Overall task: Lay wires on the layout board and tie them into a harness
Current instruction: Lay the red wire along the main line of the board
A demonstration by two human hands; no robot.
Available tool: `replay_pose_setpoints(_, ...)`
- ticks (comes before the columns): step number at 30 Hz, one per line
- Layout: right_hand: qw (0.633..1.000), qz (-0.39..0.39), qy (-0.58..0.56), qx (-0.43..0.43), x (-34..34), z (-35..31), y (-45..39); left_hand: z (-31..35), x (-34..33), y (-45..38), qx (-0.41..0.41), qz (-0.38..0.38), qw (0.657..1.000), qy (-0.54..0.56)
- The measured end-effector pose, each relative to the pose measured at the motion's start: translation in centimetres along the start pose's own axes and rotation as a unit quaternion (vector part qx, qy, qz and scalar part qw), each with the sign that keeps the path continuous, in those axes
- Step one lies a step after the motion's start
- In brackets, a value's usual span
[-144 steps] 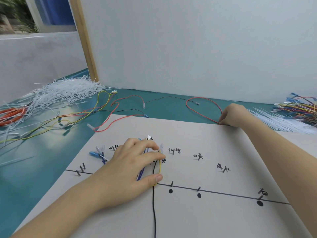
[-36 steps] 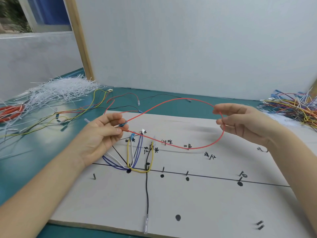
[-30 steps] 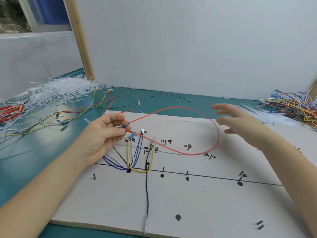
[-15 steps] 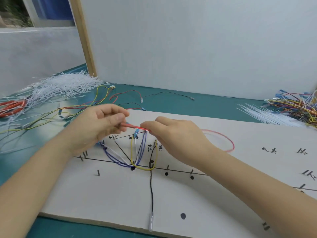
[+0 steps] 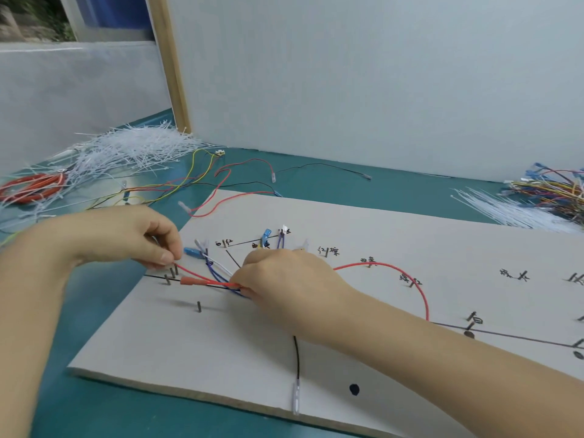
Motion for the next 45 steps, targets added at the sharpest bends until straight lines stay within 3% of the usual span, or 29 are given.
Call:
replay_pose_setpoints(5, 1.0, -0.021, -0.017, -0.014, 0.2, 0.3, 0.2, -0.8, -0.2, 0.1, 0.028, -0.038, 0.999, -0.006)
replay_pose_setpoints(9, 0.998, -0.022, -0.037, -0.034, 0.9, 0.6, 0.5, -0.2, -0.1, -0.2, 0.002, -0.042, 0.998, -0.049)
replay_pose_setpoints(15, 0.991, -0.028, -0.11, -0.069, 2.5, 1.3, 0.9, -0.6, 0.2, -0.1, -0.012, -0.04, 0.999, -0.017)
replay_pose_setpoints(24, 0.991, -0.042, -0.109, -0.069, 2.2, 0.5, 1.6, -1.2, 0.4, 0.1, -0.005, -0.058, 0.998, -0.018)
replay_pose_setpoints(29, 0.993, -0.05, -0.087, -0.069, 2.1, 0.7, 1.8, -0.3, -0.4, -0.2, -0.008, -0.084, 0.993, -0.088)
replay_pose_setpoints(34, 0.989, -0.073, -0.093, -0.093, 2.9, 2.7, 3.3, 0.1, -0.4, -0.1, 0.007, -0.07, 0.993, -0.093)
replay_pose_setpoints(37, 0.973, -0.102, -0.152, -0.137, 3.3, 4.9, 4.5, 0.9, -0.5, 0.1, 0.015, -0.047, 0.993, -0.109)
replay_pose_setpoints(42, 0.953, -0.139, -0.198, -0.185, 3.0, 7.4, 6.4, 6.4, -1.2, 0.2, -0.086, 0.11, 0.968, -0.209)
replay_pose_setpoints(45, 0.944, -0.147, -0.205, -0.214, 2.8, 8.6, 7.4, 10.0, -4.4, 0.3, -0.18, 0.075, 0.969, -0.151)
Point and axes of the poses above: each hand's wrist, its own y-axis away from the middle knuckle, its own x-axis out of the back of the hand, z = x × y, the point moved 5 cm from there along -y, towards the middle knuckle, and after that the axes turned 9 degrees about -x, right-handed, at the moved point
